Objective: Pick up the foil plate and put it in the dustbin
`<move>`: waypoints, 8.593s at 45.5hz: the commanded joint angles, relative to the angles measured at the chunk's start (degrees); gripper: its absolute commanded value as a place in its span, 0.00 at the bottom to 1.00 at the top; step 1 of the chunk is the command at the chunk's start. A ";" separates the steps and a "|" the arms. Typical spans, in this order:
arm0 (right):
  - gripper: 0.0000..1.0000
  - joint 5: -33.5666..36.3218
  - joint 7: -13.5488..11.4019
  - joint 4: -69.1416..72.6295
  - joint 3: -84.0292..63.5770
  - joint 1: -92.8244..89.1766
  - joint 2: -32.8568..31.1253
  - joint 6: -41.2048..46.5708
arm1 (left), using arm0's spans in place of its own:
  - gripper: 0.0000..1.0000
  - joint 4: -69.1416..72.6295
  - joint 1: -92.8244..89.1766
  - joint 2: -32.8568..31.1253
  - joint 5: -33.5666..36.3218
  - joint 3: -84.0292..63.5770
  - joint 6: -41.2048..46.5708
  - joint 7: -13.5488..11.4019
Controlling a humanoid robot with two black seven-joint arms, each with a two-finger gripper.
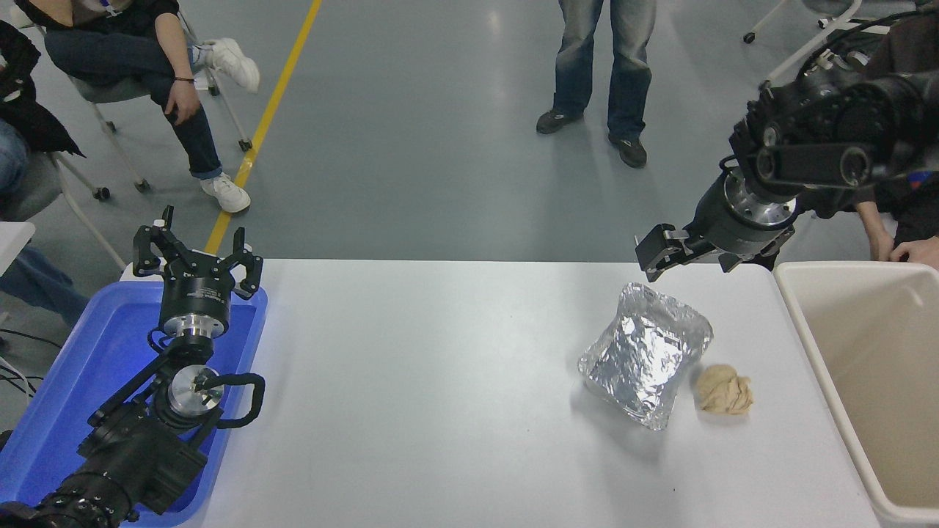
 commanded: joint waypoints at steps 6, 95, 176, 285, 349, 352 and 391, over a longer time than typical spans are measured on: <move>1.00 -0.35 -2.10 -11.64 4.06 -14.89 0.02 -2.58 | 0.99 -0.05 0.00 0.00 0.00 -0.06 0.00 0.01; 0.98 5.02 -18.97 -28.34 21.65 -40.47 4.59 -9.08 | 0.99 -0.05 0.08 0.00 0.00 0.03 0.00 0.01; 0.00 0.19 -18.54 10.15 4.95 13.03 -13.78 -2.85 | 0.99 -0.05 0.08 0.00 0.00 0.03 0.00 0.01; 0.00 -39.28 -11.06 -42.93 41.42 -59.64 -21.87 -29.47 | 0.99 -0.05 0.00 0.00 0.00 0.03 0.00 0.01; 1.00 -11.25 -11.33 19.03 14.53 1.53 -23.46 -3.20 | 0.99 -0.05 -0.01 0.00 0.00 0.03 0.00 0.01; 1.00 -9.05 -11.68 20.79 14.18 4.34 -21.26 -0.56 | 0.99 -0.05 0.00 0.00 0.00 0.03 0.00 0.01; 1.00 5.81 -12.30 23.07 12.51 26.93 -2.44 13.15 | 0.99 -0.05 0.00 0.00 0.00 0.03 0.00 0.01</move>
